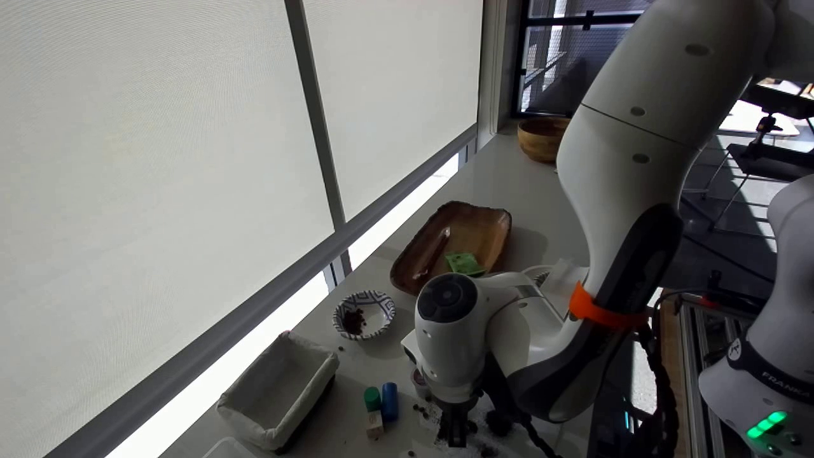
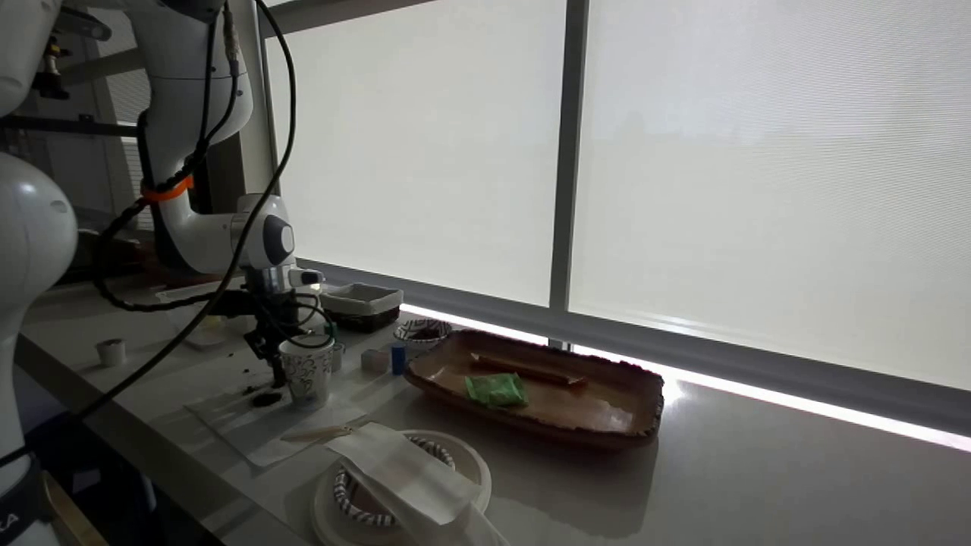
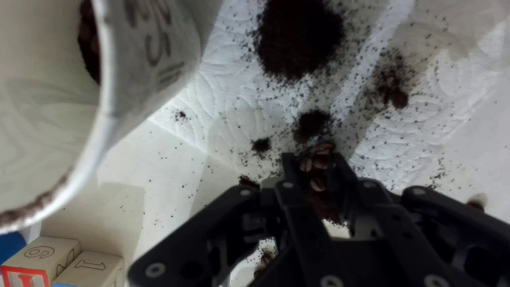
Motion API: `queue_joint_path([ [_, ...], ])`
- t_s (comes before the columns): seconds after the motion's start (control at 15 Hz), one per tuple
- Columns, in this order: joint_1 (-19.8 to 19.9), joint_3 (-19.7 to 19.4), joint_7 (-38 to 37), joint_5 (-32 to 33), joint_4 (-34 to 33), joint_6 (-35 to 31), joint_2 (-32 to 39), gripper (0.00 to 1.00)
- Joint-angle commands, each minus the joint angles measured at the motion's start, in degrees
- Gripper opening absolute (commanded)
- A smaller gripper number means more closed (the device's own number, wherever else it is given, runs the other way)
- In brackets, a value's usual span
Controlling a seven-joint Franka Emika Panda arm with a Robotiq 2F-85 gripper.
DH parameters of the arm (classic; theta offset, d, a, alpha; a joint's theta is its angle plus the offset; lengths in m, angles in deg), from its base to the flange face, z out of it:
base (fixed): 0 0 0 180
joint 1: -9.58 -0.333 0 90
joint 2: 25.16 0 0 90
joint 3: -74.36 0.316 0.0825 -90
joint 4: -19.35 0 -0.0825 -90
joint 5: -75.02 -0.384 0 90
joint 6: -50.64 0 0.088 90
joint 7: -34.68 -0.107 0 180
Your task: Put some of the objects on the serviette in the white cup
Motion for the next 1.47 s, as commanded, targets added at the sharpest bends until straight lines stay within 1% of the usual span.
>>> queue_joint_path([
  [0.0,0.33,0.33,-0.02,-0.52,0.55,-0.31,0.13,0.29],
  [0.4,0.89,0.72,0.60,-1.06,0.63,-0.52,0.34,0.27],
  [0.53,0.98,0.77,0.69,-1.18,0.66,-0.55,0.34,0.24],
  [0.6,1.02,0.78,0.71,-1.21,0.66,-0.57,0.36,0.25],
  [0.8,1.14,0.84,0.76,-1.26,0.62,-0.55,0.36,0.23],
  [0.87,1.15,0.85,0.75,-1.25,0.61,-0.53,0.35,0.25],
  [1.07,1.28,0.91,0.80,-1.28,0.58,-0.65,0.40,0.19],
  [1.13,1.29,0.92,0.80,-1.28,0.59,-0.68,0.41,0.13],
  [1.2,1.30,0.93,0.81,-1.30,0.57,-0.67,0.42,0.09],
  [1.27,1.29,0.94,0.81,-1.30,0.56,-0.64,0.42,0.03],
  [1.33,1.28,0.93,0.78,-1.30,0.56,-0.62,0.40,0.05],
  [1.4,1.25,0.92,0.75,-1.26,0.54,-0.62,0.33,0.04],
])
